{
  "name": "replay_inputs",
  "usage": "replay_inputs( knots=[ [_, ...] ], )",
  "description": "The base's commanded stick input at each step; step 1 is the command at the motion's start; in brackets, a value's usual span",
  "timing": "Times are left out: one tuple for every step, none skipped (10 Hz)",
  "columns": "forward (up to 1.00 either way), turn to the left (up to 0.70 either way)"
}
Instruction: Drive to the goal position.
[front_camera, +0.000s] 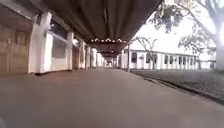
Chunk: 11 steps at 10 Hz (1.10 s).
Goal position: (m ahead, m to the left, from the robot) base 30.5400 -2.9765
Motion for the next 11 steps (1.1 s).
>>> replay_inputs(
  knots=[
    [0.70,0.00],
    [0.70,0.00],
    [0.70,0.00],
    [0.70,0.00],
    [0.70,0.00],
    [0.70,0.00],
    [0.70,0.00],
    [0.70,0.00],
    [0.70,0.00],
    [0.70,0.00],
    [0.70,0.00]
  ],
)
